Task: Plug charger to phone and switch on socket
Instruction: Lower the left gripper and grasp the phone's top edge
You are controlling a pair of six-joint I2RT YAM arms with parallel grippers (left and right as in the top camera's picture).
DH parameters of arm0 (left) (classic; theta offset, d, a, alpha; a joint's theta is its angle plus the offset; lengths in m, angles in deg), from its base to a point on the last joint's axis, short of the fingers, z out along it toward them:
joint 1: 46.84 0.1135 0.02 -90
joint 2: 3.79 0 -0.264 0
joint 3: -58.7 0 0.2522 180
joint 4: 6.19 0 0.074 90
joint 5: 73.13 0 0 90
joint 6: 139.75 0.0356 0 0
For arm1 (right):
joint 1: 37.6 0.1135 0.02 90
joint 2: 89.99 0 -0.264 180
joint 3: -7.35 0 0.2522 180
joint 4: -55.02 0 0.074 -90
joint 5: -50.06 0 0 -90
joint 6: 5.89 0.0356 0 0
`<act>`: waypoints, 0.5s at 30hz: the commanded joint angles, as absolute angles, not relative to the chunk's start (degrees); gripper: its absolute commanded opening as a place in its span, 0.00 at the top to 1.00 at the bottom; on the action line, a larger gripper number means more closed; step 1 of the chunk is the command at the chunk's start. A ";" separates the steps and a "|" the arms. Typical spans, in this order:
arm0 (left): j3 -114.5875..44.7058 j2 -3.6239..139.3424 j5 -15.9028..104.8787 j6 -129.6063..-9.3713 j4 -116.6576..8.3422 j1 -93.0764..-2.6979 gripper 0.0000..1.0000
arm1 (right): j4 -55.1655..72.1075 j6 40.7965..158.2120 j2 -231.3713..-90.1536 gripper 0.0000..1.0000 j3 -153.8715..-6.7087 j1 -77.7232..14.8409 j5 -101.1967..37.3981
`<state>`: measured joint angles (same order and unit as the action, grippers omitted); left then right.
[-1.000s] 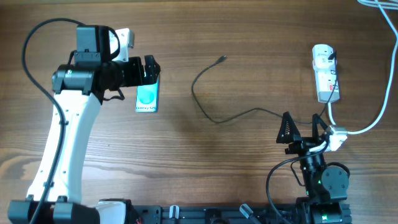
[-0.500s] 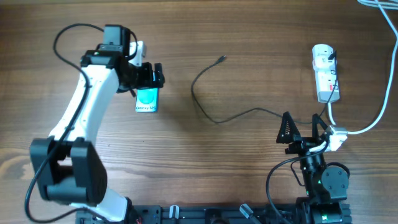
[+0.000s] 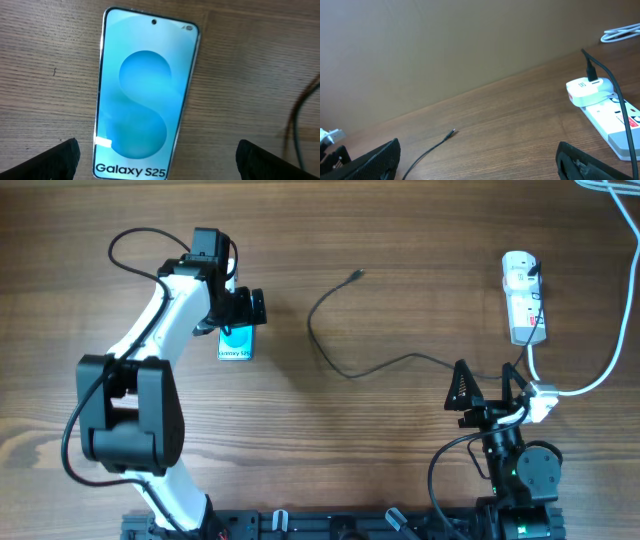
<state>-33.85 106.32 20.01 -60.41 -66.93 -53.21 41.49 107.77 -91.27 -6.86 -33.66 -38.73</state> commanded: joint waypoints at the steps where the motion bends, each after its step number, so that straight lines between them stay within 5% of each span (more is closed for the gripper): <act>1: -34.79 109.53 18.70 -61.11 -66.56 -53.23 0.00 | 41.62 106.70 -91.18 0.00 -6.71 -33.44 -39.52; 15: -34.79 110.69 14.83 -60.47 -64.94 -53.23 0.04 | 41.62 106.70 -91.18 0.00 -6.71 -33.44 -39.52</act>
<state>-33.87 109.81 16.34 -60.39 -65.05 -53.21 41.49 107.77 -91.27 -6.84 -33.66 -38.73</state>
